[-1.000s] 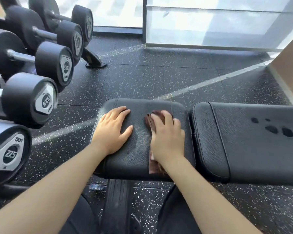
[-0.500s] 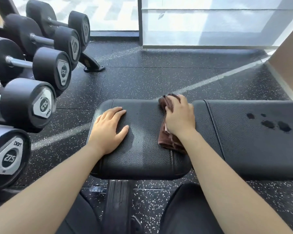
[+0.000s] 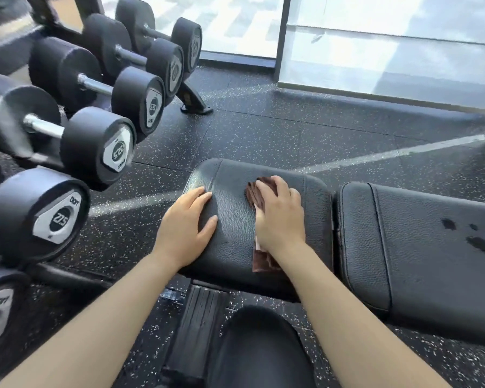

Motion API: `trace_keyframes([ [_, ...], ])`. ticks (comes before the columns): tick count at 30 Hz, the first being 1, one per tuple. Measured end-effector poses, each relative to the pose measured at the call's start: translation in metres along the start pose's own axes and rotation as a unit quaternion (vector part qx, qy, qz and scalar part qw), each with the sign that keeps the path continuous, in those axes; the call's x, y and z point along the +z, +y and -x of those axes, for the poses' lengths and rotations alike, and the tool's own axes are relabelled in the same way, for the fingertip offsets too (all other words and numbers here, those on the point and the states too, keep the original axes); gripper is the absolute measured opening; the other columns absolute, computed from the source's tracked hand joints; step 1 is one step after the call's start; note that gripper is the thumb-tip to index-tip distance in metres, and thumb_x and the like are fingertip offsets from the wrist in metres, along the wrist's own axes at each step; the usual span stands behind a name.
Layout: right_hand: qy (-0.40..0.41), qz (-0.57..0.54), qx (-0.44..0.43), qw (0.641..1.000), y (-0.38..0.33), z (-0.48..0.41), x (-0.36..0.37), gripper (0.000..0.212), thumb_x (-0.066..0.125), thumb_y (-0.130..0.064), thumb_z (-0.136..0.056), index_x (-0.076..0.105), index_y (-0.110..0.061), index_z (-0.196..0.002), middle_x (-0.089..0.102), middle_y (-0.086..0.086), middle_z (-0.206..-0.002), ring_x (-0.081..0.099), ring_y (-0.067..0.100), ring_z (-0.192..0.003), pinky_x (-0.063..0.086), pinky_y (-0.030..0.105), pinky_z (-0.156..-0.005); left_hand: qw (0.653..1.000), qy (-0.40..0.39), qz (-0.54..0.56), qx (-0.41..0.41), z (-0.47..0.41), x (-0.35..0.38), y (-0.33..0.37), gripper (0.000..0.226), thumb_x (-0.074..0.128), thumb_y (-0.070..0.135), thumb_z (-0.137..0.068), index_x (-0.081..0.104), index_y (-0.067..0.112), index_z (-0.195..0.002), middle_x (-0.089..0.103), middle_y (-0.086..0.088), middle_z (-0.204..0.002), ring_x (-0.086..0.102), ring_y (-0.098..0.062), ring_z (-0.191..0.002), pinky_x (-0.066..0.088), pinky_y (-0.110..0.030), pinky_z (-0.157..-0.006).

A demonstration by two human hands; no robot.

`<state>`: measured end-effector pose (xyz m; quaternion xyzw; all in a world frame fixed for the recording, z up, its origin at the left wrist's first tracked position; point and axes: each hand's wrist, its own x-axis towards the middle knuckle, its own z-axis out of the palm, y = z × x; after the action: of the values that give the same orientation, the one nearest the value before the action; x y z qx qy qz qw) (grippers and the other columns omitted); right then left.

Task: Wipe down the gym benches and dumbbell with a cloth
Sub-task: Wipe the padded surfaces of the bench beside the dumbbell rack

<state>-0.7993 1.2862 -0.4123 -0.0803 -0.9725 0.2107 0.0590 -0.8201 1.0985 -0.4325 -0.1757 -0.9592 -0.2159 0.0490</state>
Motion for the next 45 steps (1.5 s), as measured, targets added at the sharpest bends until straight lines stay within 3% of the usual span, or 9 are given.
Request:
trace_keyframes([
  [6, -0.033, -0.005, 0.013, 0.999, -0.034, -0.079, 0.014, 0.045, 0.047, -0.021, -0.093, 0.039, -0.028, -0.136, 0.025, 0.003, -0.15, 0.032, 0.033, -0.124, 0.034, 0.045, -0.101, 0.997, 0.04, 0.042, -0.041, 0.005, 0.001, -0.004, 0.05, 0.055, 0.03, -0.087, 0.046, 0.018, -0.134, 0.043, 0.005, -0.143, 0.034, -0.012, -0.133, 0.023, -0.026, -0.11],
  [13, 0.005, -0.007, -0.076, 0.997, -0.008, 0.008, 0.012, 0.048, 0.054, -0.03, -0.087, 0.043, -0.032, -0.134, 0.032, -0.002, -0.147, 0.035, 0.03, -0.124, 0.041, 0.047, -0.095, 0.997, 0.045, 0.052, -0.046, 0.003, 0.002, -0.007, 0.048, 0.057, 0.029, -0.085, 0.049, 0.019, -0.131, 0.046, 0.005, -0.139, 0.035, -0.012, -0.131, 0.025, -0.026, -0.109],
  [19, 0.025, -0.007, -0.025, 0.999, -0.021, -0.012, 0.018, 0.043, 0.052, -0.037, -0.09, 0.046, -0.028, -0.133, 0.034, 0.0, -0.145, 0.035, 0.03, -0.123, 0.039, 0.045, -0.099, 0.996, 0.038, 0.066, -0.043, 0.004, -0.001, -0.003, 0.05, 0.055, 0.029, -0.087, 0.047, 0.014, -0.134, 0.043, 0.002, -0.143, 0.033, -0.013, -0.134, 0.023, -0.027, -0.112],
  [23, 0.021, -0.017, 0.01, 1.0, -0.035, -0.039, 0.021, 0.042, 0.051, -0.036, -0.092, 0.047, -0.028, -0.133, 0.033, 0.0, -0.146, 0.035, 0.031, -0.124, 0.037, 0.046, -0.102, 0.998, -0.021, 0.052, 0.012, 0.007, -0.011, -0.019, 0.056, 0.052, 0.036, -0.09, 0.038, 0.017, -0.141, 0.03, 0.005, -0.151, 0.024, -0.011, -0.139, 0.021, -0.032, -0.115],
  [26, 0.041, -0.007, 0.02, 0.999, -0.04, -0.024, 0.023, 0.043, 0.052, -0.033, -0.091, 0.047, -0.027, -0.133, 0.035, 0.0, -0.145, 0.038, 0.031, -0.121, 0.037, 0.046, -0.102, 0.994, -0.043, 0.083, 0.058, 0.012, -0.017, -0.042, 0.055, 0.053, 0.039, -0.089, 0.041, 0.021, -0.14, 0.03, 0.008, -0.151, 0.024, -0.008, -0.139, 0.015, -0.023, -0.113],
  [31, 0.074, 0.004, -0.014, 0.997, -0.048, 0.019, 0.031, 0.04, 0.056, -0.034, -0.089, 0.05, -0.032, -0.128, 0.037, -0.002, -0.144, 0.038, 0.028, -0.121, 0.039, 0.043, -0.1, 0.986, 0.006, 0.129, 0.103, 0.011, -0.006, -0.052, 0.053, 0.055, 0.043, -0.086, 0.05, 0.018, -0.133, 0.039, 0.002, -0.143, 0.027, -0.009, -0.132, 0.004, -0.005, -0.106],
  [37, 0.103, -0.02, 0.014, 0.994, -0.046, 0.0, 0.035, 0.039, 0.056, -0.034, -0.089, 0.052, -0.033, -0.128, 0.043, -0.005, -0.139, 0.041, 0.027, -0.119, 0.033, 0.033, -0.101, 0.97, 0.017, 0.224, 0.094, 0.012, 0.006, -0.059, 0.05, 0.051, 0.038, -0.082, 0.053, 0.021, -0.129, 0.041, 0.004, -0.142, 0.028, -0.011, -0.134, 0.014, -0.024, -0.113],
  [41, 0.099, -0.008, 0.063, 0.993, -0.052, -0.03, 0.032, 0.039, 0.053, -0.033, -0.092, 0.052, -0.029, -0.13, 0.042, -0.004, -0.14, 0.041, 0.03, -0.119, 0.03, 0.033, -0.103, 0.968, -0.012, 0.222, 0.12, 0.016, 0.003, -0.064, 0.046, 0.053, 0.036, -0.091, 0.048, 0.023, -0.134, 0.032, 0.008, -0.149, 0.021, -0.006, -0.138, 0.01, -0.02, -0.113],
  [45, 0.1, 0.0, 0.039, 0.994, -0.059, -0.003, 0.034, 0.038, 0.055, -0.031, -0.09, 0.053, -0.031, -0.129, 0.044, -0.004, -0.139, 0.042, 0.03, -0.119, 0.032, 0.032, -0.102, 0.969, -0.061, 0.184, 0.152, 0.024, -0.008, -0.079, 0.054, 0.048, 0.043, -0.09, 0.039, 0.026, -0.14, 0.023, 0.012, -0.152, 0.016, -0.003, -0.14, 0.011, -0.023, -0.114],
])
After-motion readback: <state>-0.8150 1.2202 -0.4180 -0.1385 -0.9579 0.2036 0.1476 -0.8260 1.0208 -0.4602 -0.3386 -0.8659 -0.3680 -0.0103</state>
